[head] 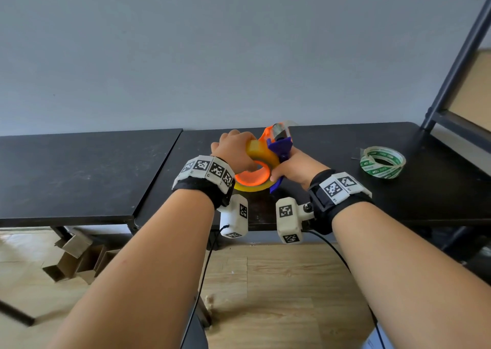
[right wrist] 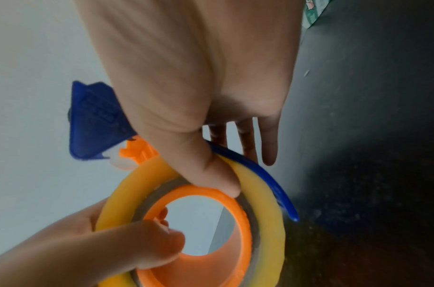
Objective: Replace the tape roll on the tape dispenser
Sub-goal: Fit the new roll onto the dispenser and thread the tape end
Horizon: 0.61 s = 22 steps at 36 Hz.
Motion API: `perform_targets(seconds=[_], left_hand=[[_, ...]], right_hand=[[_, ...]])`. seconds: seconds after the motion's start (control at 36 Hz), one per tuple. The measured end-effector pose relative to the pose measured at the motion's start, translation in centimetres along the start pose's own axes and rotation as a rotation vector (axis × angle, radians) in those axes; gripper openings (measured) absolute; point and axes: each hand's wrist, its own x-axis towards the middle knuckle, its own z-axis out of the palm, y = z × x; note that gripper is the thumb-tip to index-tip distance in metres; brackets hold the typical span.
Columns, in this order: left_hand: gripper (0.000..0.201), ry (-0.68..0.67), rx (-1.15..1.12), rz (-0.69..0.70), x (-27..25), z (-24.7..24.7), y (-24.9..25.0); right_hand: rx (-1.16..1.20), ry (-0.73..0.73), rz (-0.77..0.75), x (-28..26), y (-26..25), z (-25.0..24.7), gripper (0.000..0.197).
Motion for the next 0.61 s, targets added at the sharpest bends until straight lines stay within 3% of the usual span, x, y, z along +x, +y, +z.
perform_targets(seconds=[0.28, 0.47, 0.61], left_hand=[[0.055, -0.058, -0.12, -0.038, 0.0, -0.5, 0.3], [0.058, -0.064, -0.245, -0.028, 0.1, -0.7, 0.6], [0.055, -0.108, -0.316, -0.031, 0.4, -0.5, 0.8]], right_hand=[[0.023, -0.147, -0.008, -1.0, 0.1, -0.8, 0.077], [0.03, -0.118, -0.036, -0.4, 0.6, -1.5, 0.1], [0.029, -0.115, -0.039, -0.7, 0.4, -1.9, 0.092]])
